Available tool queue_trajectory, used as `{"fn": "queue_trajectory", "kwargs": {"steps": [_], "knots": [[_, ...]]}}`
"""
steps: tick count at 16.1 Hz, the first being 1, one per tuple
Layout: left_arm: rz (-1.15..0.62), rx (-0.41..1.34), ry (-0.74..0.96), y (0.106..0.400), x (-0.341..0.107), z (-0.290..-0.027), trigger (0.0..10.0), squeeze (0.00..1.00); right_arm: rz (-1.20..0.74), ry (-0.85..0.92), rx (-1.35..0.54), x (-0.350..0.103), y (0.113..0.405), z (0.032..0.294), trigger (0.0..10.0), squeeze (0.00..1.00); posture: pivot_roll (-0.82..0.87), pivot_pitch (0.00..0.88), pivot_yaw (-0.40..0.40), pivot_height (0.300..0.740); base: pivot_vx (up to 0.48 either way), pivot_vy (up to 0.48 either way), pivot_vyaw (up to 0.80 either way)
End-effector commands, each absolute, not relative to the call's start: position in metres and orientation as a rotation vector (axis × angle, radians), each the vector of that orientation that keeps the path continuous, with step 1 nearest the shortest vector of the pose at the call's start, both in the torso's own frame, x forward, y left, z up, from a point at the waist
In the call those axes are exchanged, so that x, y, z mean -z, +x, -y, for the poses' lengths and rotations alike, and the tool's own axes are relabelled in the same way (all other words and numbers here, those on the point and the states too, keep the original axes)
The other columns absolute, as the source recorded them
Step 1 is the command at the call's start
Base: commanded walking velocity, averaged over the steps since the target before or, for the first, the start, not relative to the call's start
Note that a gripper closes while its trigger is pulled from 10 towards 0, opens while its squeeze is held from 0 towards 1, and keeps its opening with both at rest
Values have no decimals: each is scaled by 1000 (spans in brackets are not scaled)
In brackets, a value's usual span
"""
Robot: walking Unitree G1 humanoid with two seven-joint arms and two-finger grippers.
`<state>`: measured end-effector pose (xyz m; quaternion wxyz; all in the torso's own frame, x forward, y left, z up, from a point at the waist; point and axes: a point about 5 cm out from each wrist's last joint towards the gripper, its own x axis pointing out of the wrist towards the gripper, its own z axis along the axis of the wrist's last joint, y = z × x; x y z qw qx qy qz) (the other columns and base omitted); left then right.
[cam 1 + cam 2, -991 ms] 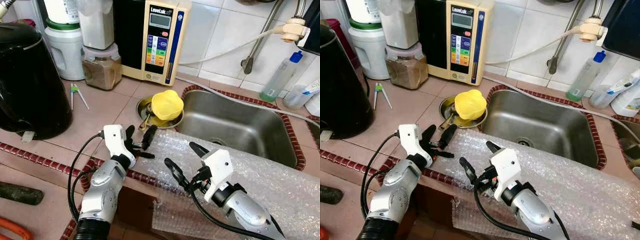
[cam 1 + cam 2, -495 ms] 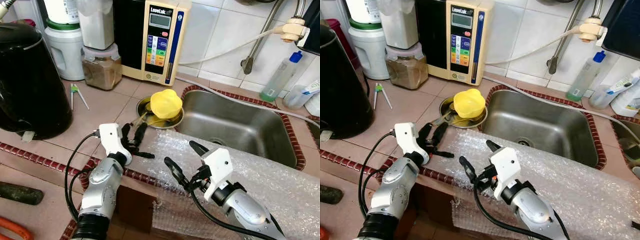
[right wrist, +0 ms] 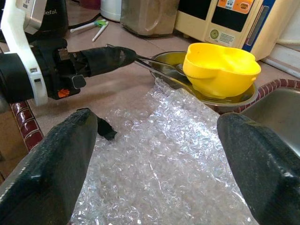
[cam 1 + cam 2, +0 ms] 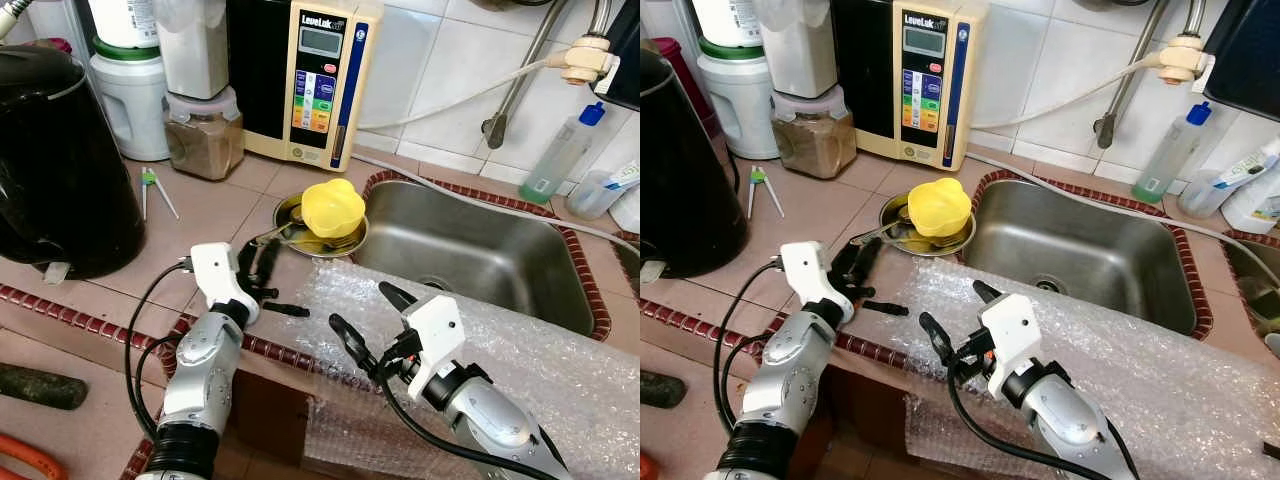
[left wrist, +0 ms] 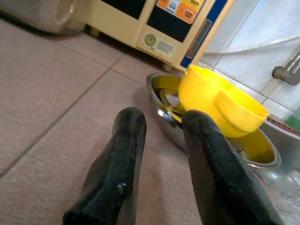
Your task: Kitchen organization
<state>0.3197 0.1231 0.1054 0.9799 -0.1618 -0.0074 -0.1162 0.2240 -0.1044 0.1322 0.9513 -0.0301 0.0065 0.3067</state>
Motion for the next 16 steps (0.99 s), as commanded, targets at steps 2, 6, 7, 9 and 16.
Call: {"fn": "queue_trajectory", "kwargs": {"steps": [2,6,7,9,16], "knots": [[32,227,-310,323,-110,-122,0,0,-16,-74,-609,-132,225,109,10000,0,111,0,-88,740,0,0,0],[78,194,-307,324,-118,-129,0,0,-15,-77,-617,-132,227,108,10000,0,124,0,-95,740,0,0,0],[86,195,-311,323,-120,-129,0,0,-16,-75,-622,-131,227,107,10000,0,128,0,-98,740,0,0,0],[105,195,-315,323,-124,-129,0,0,-16,-72,-628,-131,228,105,10000,0,135,0,-102,740,0,0,0],[188,237,-322,322,-142,-122,0,0,-15,-83,-639,-131,231,106,10000,0,140,0,-113,740,0,0,0]]}}
